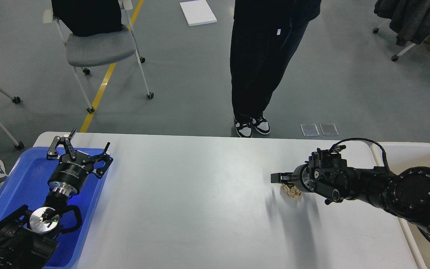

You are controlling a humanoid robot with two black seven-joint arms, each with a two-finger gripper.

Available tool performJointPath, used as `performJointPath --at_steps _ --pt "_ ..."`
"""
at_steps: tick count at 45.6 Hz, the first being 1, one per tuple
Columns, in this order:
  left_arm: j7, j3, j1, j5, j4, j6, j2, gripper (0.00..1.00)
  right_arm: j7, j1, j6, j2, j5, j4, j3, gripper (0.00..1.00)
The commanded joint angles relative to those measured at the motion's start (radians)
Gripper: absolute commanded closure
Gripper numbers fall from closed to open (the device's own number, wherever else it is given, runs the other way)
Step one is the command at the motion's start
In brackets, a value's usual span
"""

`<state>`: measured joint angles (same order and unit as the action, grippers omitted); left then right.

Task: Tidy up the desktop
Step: 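Lower the right gripper over the paper ball and close on it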

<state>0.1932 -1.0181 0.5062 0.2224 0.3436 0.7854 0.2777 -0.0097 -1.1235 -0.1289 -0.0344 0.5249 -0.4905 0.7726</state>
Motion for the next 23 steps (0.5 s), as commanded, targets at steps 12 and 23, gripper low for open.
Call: performJointPath --at_steps 12,23 --pt "0.0 0.001 0.0 0.0 0.0 0.0 0.0 0.0 0.004 0.036 0.008 0.002 0.0 0.001 -0.009 0.37" --pt "-0.001 0.001 0.0 0.0 0.0 0.0 0.0 0.0 0.004 0.027 0.003 0.002 0.001 -0.002 -0.007 1.0"
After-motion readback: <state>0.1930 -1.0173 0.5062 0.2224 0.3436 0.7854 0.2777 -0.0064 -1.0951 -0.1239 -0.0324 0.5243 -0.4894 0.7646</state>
